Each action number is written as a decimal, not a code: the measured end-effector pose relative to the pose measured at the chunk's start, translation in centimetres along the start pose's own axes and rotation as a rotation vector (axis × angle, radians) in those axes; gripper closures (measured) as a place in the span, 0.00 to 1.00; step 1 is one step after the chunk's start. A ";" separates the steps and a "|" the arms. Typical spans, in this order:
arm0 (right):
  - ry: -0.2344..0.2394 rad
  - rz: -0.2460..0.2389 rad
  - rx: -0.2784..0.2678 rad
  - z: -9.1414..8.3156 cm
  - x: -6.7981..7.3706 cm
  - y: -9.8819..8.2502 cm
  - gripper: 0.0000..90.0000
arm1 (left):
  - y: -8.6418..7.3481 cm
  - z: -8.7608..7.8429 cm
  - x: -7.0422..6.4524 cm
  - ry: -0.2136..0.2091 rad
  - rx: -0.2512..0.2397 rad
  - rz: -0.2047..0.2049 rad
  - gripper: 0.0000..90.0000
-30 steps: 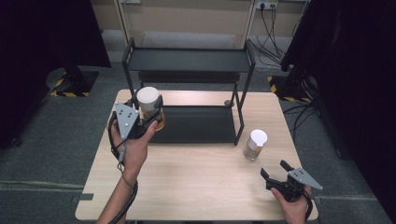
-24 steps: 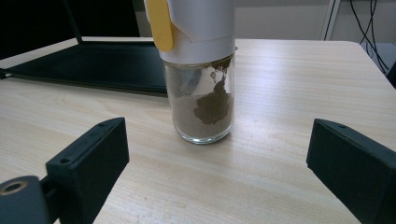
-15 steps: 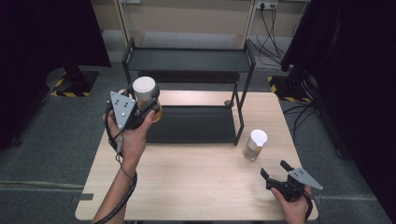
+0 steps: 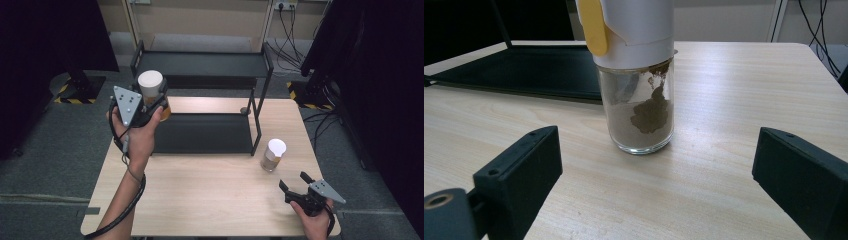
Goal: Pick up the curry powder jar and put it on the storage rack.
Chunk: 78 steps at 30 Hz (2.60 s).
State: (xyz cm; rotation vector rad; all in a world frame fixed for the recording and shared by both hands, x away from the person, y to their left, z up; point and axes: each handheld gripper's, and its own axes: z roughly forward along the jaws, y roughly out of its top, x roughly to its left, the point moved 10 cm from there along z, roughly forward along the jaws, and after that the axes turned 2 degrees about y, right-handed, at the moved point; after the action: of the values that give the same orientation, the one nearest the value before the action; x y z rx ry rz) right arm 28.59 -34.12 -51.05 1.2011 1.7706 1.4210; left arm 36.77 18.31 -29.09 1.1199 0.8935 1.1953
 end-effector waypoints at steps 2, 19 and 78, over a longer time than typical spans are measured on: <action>0.000 0.000 0.002 0.0 0.0 0.0 0.07 | 0.3 0.2 0.1 0.003 -0.002 0.001 0.37; 0.000 -0.003 0.002 0.0 0.0 0.0 0.07 | 2.2 2.1 0.6 0.025 -0.019 0.004 0.37; 0.004 -0.005 0.002 0.0 0.0 0.0 0.07 | 5.7 9.9 2.1 0.082 -0.008 0.018 0.37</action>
State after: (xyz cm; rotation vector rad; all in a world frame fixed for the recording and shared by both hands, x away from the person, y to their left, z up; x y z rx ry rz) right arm 28.62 -34.12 -51.04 1.1952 1.7770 1.4195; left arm 45.22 18.64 -21.08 1.0813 0.9417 1.2663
